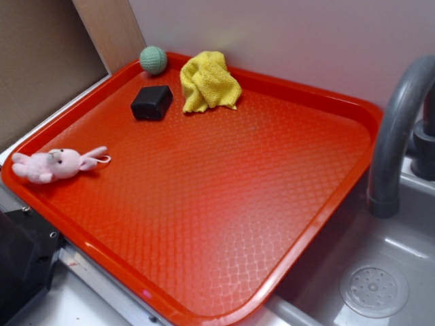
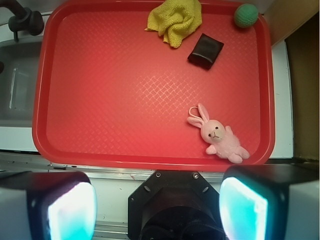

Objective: Grab the yellow cloth.

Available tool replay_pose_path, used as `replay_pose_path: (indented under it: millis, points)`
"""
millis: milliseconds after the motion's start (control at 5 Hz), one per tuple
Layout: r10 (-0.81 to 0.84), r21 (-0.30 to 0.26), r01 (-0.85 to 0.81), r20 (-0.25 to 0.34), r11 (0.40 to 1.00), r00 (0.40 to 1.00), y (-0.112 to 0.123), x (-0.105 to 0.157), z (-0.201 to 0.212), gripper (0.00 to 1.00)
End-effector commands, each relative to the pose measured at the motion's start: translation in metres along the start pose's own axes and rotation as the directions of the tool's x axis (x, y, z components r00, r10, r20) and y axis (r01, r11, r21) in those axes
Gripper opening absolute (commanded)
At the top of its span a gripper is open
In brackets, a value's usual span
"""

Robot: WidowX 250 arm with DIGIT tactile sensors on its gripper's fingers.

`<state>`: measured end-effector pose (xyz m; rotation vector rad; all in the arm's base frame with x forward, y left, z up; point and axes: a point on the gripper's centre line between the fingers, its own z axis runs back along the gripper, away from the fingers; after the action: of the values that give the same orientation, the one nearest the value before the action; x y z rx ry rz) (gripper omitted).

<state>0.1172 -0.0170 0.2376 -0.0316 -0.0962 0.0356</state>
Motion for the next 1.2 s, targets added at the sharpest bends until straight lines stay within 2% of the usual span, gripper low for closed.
replay_pose_path:
  millis: [0, 200, 400, 600, 1000]
  points:
    - [0.000, 0.000, 0.000, 0.000, 1.000, 1.000, 0.000, 0.000, 0.000, 1.00]
    - [-0.024, 0.064, 0.024, 0.003, 0.998, 1.000, 0.022, 0.046, -0.052, 1.00]
    - [-0.093, 0.050, 0.089, 0.093, 0.995, 0.991, 0.040, 0.087, -0.083, 1.00]
    - [-0.127, -0.008, 0.131, 0.172, 0.991, 0.977, 0.047, 0.111, -0.094, 1.00]
    - [-0.127, -0.008, 0.131, 0.172, 0.991, 0.977, 0.047, 0.111, -0.094, 1.00]
